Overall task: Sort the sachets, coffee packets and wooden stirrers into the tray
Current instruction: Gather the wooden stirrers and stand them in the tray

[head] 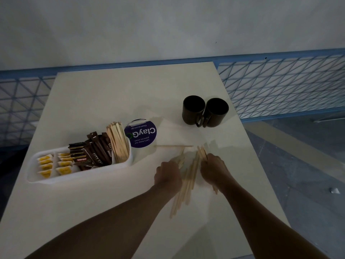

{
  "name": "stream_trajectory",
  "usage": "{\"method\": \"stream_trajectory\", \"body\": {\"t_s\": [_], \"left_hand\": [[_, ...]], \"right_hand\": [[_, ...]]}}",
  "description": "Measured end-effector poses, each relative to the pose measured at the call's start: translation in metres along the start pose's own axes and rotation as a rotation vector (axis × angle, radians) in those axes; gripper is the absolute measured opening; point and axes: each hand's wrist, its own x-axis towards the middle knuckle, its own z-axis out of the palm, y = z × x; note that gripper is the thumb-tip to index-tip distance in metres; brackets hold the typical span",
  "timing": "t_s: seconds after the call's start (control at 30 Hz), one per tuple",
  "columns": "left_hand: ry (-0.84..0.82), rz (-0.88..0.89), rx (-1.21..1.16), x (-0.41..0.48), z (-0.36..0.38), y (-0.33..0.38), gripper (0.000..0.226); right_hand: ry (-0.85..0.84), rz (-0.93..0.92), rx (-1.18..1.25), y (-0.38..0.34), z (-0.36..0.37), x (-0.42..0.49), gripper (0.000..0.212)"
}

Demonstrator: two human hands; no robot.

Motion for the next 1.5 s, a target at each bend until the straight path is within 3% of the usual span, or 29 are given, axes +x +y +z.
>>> {"method": "stream_trajectory", "body": {"t_s": [0.5,0.77,1.17,1.5], "left_hand": [[-0.056,0.096,-0.106,0.006,-0.019,-0.019,0.029],[0.057,0.19,-0.156,0.01,-0.039,-0.032,0.026],[0.064,0.143,-0.838,0.016,-0.069,-0.056,0.018],[0.295,0.212,-1.055,0.008,-0.132,-0.109,0.021]], "right_hand": [[0.004,0.082,0.153,-0.015,0.009,-0.007,0.028],[0.008,0.03,0.236,-0.036,0.018,-0.01,0.028],[0.014,-0.036,0.622,-0.093,0.034,-0.012,0.023],[-0.038,-0.233,0.781,-0.179,0.064,-0.016,0.023]]}}
